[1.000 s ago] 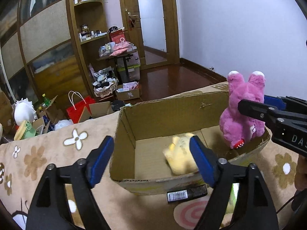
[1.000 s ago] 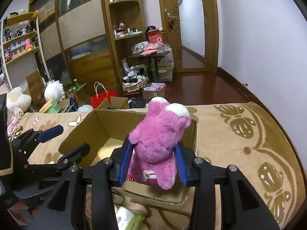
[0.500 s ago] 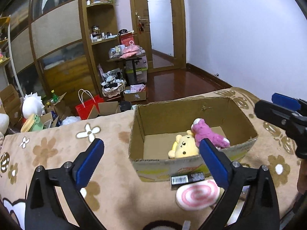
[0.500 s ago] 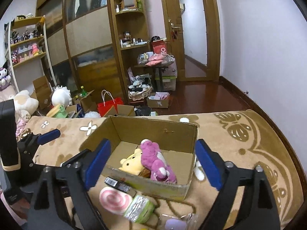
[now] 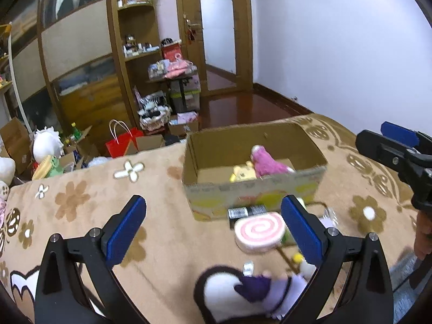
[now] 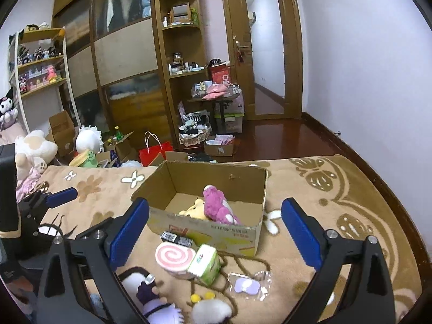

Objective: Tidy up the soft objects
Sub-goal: 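Move both open tools back down to the remaining toys on the rug, then grasp the purple-and-white doll with the left tool while the right tool grasps the white pom-pom plush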

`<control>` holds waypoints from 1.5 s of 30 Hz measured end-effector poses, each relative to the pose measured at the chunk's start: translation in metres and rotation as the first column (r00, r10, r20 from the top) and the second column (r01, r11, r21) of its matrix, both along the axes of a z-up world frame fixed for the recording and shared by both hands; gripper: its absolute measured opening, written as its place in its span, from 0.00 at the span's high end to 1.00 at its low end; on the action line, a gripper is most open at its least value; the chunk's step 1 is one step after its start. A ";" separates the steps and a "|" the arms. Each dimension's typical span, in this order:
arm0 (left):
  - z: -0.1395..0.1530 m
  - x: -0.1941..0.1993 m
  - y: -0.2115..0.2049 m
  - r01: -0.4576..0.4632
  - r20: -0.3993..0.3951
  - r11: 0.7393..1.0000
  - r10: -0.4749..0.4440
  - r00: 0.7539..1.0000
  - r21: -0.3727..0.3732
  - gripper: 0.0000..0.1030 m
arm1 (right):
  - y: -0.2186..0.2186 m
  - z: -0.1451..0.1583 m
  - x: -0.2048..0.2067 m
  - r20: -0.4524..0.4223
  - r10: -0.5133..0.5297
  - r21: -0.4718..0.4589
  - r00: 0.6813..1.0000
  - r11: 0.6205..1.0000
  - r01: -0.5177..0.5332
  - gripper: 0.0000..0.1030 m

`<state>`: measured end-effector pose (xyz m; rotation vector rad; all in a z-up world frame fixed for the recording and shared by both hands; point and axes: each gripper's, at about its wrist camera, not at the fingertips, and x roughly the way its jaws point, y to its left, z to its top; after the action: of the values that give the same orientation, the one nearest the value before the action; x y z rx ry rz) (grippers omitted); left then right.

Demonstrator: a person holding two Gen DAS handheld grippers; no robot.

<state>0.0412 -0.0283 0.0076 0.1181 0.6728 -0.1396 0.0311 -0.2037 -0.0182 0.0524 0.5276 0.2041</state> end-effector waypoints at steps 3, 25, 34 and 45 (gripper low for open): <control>0.000 -0.011 -0.001 0.006 -0.012 1.000 -0.006 1.000 0.007 0.04 | 0.001 -0.002 -0.011 -0.015 0.007 0.000 1.000 1.000 -0.007 0.01; -0.046 -0.024 -0.024 0.092 -0.160 0.994 -0.081 0.984 0.064 0.04 | -0.013 -0.041 -0.026 -0.233 -0.050 0.029 0.971 0.998 0.059 0.01; -0.067 -0.014 -0.031 0.126 -0.258 0.991 -0.112 0.960 0.037 0.04 | -0.012 -0.073 -0.008 -0.357 -0.045 0.047 0.933 0.997 0.066 0.01; -0.095 -0.003 -0.045 0.175 -0.388 0.984 -0.153 0.909 0.023 0.04 | -0.011 -0.103 0.007 -0.475 -0.056 0.038 0.878 0.996 0.084 0.01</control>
<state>0.0383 -0.0734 -0.0871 0.2062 1.0618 -0.3116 0.0382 -0.2145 -0.1215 0.1808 1.0101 0.1342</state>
